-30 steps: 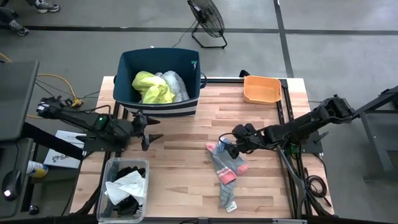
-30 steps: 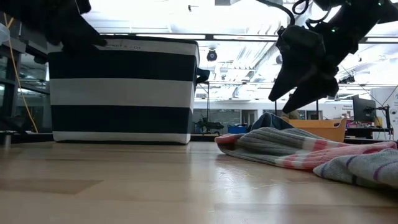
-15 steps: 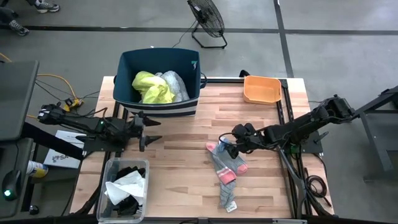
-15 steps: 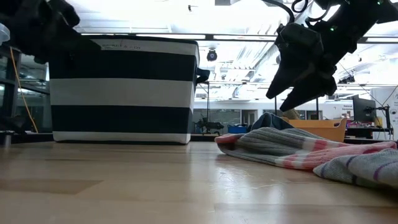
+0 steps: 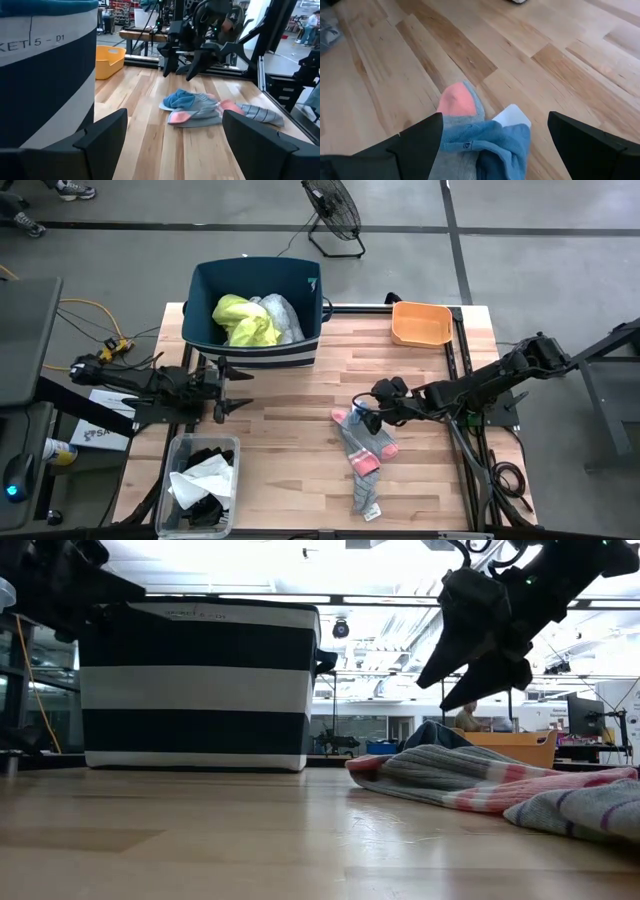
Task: Pick & Place Cloths
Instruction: Put the blue sock into the orange bin
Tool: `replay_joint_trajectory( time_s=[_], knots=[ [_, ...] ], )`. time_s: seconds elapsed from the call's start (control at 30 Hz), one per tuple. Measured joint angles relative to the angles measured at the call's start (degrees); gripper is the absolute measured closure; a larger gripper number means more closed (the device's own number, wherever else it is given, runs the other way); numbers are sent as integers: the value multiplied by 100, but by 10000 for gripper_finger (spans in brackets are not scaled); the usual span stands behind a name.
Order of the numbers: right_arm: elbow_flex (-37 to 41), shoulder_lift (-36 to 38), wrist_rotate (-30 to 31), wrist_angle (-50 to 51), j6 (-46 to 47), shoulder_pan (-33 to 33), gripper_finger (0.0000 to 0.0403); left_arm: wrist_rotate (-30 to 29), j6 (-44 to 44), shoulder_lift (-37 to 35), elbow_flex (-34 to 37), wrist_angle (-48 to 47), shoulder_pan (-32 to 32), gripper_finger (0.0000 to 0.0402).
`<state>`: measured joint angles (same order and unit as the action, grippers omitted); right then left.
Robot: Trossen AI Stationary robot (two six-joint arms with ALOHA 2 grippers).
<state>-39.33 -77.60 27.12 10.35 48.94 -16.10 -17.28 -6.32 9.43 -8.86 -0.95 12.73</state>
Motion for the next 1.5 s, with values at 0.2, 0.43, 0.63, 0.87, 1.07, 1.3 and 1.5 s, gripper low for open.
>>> replay_joint_trajectory(
  time_s=[0.2, 0.43, 0.63, 0.87, 1.07, 1.3, 1.5],
  knots=[
    [0, 0, -1, -101, -83, 13, 50, 59, 1, -204, 24, -56, -2, 81],
    [0, 0, -2, -225, -224, 13, 50, 173, -77, -212, 581, 522, -2, 80],
    [-2, 0, -54, -232, -272, 97, 50, 178, -53, -217, 715, 888, -2, 81],
    [-2, 0, -215, -342, -431, 285, 50, 262, 2, -214, 723, 774, -4, 81],
    [-2, 0, -327, -501, -620, 315, 50, 265, 114, -214, 728, 776, -5, 81],
    [-2, 0, -333, -549, -700, 315, 50, 1046, 22, -225, 732, 769, -771, 81],
    [-2, 0, -333, -549, -714, 315, 50, 1854, -114, -225, 734, 681, -1736, 81]
  ],
)
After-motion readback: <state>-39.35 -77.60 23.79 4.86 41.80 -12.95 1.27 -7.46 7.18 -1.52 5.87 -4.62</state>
